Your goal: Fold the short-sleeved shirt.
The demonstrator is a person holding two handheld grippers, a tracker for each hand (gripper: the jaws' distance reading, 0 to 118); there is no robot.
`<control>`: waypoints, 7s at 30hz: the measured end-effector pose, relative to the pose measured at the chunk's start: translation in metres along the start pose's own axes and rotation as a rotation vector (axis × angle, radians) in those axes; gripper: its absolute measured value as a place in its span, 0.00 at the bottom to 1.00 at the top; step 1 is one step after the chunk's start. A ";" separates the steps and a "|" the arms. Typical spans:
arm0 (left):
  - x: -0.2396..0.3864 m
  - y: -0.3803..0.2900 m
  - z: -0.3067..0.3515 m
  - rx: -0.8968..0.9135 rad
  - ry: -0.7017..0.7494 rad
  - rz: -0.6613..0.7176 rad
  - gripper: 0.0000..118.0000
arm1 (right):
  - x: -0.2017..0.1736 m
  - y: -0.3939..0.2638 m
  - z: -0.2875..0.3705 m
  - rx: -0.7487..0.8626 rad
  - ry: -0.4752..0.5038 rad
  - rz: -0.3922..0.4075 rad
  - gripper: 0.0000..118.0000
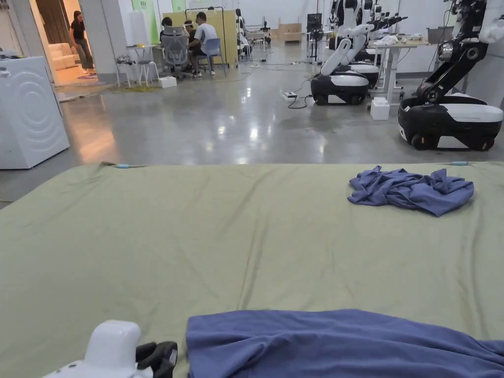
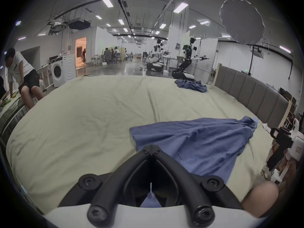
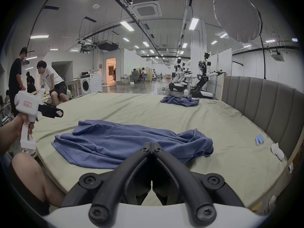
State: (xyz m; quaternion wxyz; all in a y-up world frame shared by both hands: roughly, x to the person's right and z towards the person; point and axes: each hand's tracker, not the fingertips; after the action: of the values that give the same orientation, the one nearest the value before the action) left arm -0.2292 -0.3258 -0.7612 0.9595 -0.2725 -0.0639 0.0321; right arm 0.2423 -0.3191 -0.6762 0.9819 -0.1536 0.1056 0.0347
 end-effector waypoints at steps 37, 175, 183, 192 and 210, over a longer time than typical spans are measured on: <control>0.003 0.102 -0.093 -0.058 0.025 -0.078 0.04 | 0.085 -0.032 -0.047 -0.331 -0.088 -0.116 0.20; -0.089 -0.104 0.032 -0.211 0.083 0.225 0.91 | -0.003 -0.024 0.107 0.019 -0.054 -0.101 0.05; -0.029 -0.117 0.052 -0.145 0.103 -0.036 0.05 | 0.001 -0.029 0.101 -0.002 -0.066 -0.123 0.05; -0.030 -0.099 0.089 -0.050 0.097 -0.106 0.05 | 0.028 -0.018 0.084 -0.065 -0.029 -0.116 0.05; -0.017 -0.076 0.071 -0.072 0.087 -0.092 0.05 | 0.155 0.030 -0.278 -0.672 -0.016 -0.286 0.78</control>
State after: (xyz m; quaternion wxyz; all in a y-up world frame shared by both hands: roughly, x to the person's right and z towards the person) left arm -0.2542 -0.3548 -0.6631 0.9515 -0.3046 -0.0355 -0.0264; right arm 0.3358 -0.3705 -0.9776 0.8722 -0.4808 0.0582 -0.0690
